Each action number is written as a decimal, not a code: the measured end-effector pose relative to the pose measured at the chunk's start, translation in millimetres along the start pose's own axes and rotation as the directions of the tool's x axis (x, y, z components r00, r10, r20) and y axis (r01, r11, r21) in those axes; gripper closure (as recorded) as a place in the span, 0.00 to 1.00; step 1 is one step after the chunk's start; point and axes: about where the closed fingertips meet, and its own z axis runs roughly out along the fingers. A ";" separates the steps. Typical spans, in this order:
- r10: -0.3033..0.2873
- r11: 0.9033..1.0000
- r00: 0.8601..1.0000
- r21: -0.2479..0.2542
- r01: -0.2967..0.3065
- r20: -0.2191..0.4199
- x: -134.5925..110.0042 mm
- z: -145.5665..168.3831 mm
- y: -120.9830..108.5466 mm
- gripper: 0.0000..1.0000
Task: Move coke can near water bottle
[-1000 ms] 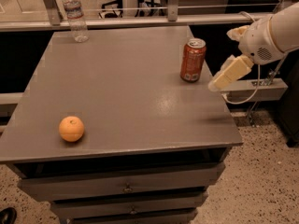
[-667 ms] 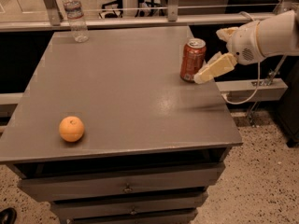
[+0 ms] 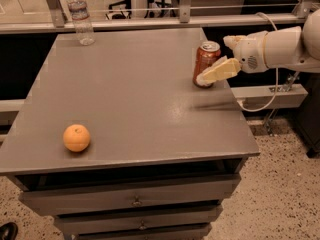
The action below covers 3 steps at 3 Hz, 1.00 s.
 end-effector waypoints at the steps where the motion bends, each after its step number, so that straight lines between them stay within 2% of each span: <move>1: 0.076 0.997 0.995 -0.028 -0.074 0.060 3.3 10.3 -0.4 0.15; 2: 0.119 0.992 0.987 -0.061 -0.113 0.110 -0.8 17.1 1.8 0.38; 3: 0.130 0.989 0.979 -0.089 -0.117 0.159 -13.0 20.4 4.2 0.61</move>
Offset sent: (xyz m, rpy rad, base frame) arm 0.0107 0.0166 -0.0044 0.2523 0.0545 0.0183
